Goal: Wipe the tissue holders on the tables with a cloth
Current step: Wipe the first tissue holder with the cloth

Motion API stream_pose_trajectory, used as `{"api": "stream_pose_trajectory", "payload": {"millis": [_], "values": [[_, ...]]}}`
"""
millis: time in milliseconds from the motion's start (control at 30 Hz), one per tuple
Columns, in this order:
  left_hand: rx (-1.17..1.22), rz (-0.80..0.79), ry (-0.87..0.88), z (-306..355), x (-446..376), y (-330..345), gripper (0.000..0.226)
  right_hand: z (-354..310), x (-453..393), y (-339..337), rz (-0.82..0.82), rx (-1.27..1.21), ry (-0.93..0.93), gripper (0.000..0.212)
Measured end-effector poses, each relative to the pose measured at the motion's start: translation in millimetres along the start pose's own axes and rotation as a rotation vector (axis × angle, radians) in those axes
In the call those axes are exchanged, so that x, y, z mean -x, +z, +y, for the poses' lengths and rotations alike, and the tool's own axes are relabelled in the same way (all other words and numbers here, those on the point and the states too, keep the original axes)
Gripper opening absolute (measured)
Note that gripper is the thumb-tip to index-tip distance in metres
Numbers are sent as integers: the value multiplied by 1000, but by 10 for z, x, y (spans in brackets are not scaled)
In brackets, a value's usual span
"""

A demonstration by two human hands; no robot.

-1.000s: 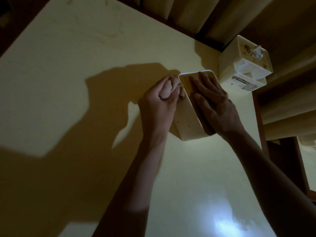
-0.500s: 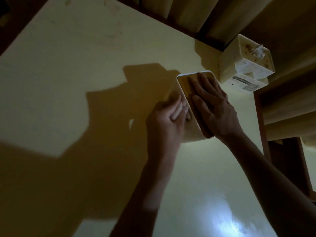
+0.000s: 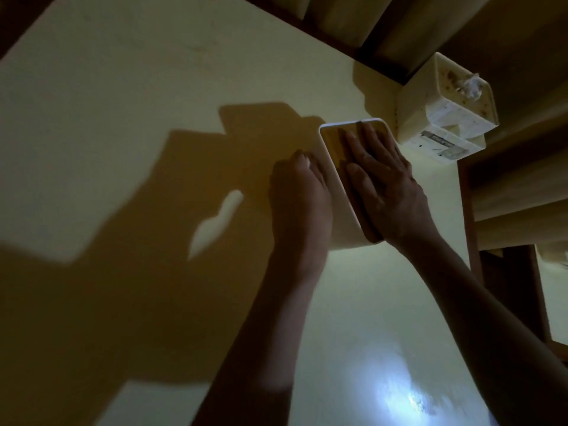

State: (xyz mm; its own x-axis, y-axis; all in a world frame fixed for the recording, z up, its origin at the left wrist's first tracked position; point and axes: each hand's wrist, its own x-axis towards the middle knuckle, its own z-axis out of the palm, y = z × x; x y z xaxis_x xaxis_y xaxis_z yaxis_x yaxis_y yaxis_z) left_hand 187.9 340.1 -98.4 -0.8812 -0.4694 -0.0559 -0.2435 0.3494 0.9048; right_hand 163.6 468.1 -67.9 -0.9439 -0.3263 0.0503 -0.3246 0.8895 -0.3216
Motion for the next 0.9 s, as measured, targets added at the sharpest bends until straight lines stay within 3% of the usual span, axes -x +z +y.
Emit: {"api": "stream_pose_trajectory", "payload": {"millis": [200,533,667,733,900], "values": [[49,-140,-80,2,1008,69,23,59,5,26,7,1,-22,52],[74,-59,-39,-214,-158,-4,17,-11,13,22,27,26,-21,53],[94,-100,14,-289,149,-3,19,-2,7,21,28,16,-10,53],[55,-146,-30,-277,532,24,19,3,10,20,31,20,-13,53],[272,-295,-155,-263,927,-40,22,16,-7,11,18,12,-17,52]]}}
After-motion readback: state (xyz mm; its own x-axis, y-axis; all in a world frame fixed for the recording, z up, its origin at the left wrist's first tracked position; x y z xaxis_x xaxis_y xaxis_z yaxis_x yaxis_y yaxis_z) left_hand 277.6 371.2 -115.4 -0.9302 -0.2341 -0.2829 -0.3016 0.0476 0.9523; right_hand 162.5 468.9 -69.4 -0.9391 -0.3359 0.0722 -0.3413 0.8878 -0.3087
